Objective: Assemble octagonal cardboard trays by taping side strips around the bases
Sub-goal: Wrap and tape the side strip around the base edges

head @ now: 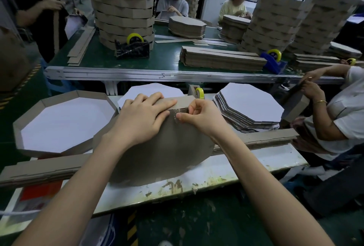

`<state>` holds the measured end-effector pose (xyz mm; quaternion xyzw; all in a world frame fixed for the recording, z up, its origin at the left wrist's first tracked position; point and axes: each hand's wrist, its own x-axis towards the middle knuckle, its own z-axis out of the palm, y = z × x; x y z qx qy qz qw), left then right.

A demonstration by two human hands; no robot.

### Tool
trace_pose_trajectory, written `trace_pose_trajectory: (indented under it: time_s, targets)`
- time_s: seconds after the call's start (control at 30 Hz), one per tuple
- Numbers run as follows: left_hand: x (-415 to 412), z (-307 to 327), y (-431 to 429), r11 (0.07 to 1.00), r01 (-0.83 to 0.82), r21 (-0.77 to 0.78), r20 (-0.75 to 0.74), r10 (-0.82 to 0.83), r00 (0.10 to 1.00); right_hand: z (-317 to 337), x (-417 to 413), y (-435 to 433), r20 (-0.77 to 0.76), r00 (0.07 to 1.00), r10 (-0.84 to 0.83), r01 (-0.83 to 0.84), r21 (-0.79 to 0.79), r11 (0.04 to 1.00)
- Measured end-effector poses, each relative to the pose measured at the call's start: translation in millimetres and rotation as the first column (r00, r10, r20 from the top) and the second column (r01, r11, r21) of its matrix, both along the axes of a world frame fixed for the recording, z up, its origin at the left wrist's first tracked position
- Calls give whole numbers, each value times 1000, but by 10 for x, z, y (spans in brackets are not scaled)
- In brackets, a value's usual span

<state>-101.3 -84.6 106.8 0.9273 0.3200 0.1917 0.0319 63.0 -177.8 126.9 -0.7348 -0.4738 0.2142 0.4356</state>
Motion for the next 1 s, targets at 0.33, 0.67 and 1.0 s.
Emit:
trace_pose_trajectory:
  time_s: [0.33, 0.67, 1.0]
  targets:
    - [28, -6, 54, 1000, 20, -5, 57, -20, 998, -133, 100, -42, 203, 968, 150, -144, -41, 989]
    - [28, -20, 63, 1000, 0, -2, 30, 0, 1000, -26, 133, 15, 156, 987, 21, -37, 100, 994]
    - [-3, -5, 24, 1000, 17, -1, -3, -17, 1000, -31, 90, 40, -81, 995, 64, -60, 54, 997]
